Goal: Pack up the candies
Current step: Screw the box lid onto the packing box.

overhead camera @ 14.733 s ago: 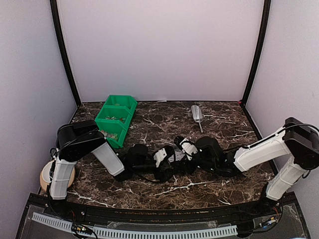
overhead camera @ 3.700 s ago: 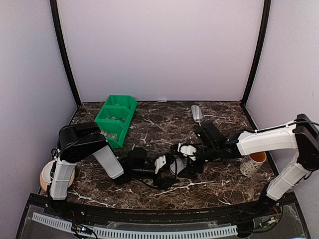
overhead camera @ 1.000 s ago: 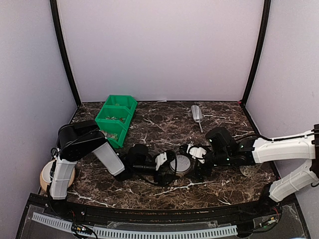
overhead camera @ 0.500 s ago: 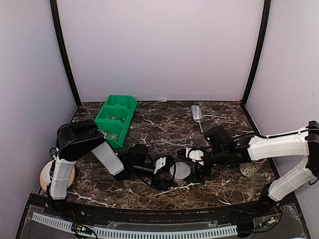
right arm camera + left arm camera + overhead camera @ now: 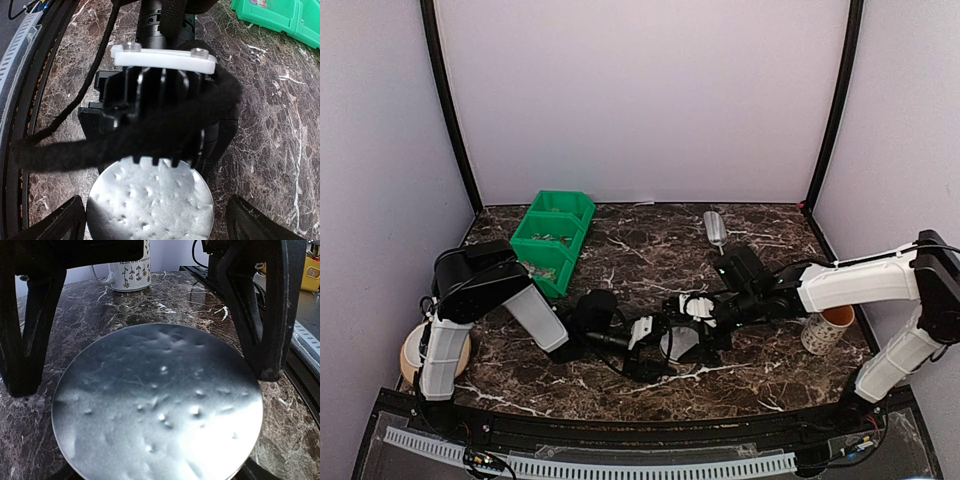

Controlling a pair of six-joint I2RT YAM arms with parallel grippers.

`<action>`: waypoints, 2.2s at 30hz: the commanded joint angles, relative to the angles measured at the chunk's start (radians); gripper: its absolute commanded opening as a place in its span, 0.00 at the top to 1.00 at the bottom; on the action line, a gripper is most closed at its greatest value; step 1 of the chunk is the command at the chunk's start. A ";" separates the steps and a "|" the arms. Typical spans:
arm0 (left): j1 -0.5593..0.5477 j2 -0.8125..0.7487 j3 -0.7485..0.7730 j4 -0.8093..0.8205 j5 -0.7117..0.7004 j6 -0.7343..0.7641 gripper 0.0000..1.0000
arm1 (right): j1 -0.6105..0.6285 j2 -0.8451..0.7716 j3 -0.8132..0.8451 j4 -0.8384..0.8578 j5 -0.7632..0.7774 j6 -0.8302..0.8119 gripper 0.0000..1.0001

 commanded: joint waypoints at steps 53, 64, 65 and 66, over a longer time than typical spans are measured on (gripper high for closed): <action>0.011 0.091 0.032 -0.297 -0.495 -0.188 0.21 | 0.058 0.026 -0.073 0.323 0.494 0.606 0.10; 0.011 0.092 0.026 -0.289 -0.456 -0.174 0.21 | 0.070 -0.037 -0.070 0.275 0.501 0.558 0.02; 0.011 0.091 0.024 -0.286 -0.445 -0.168 0.21 | 0.067 -0.049 -0.077 0.263 0.480 0.529 0.02; 0.011 0.092 0.021 -0.283 -0.432 -0.162 0.21 | 0.065 -0.064 -0.082 0.247 0.470 0.505 0.02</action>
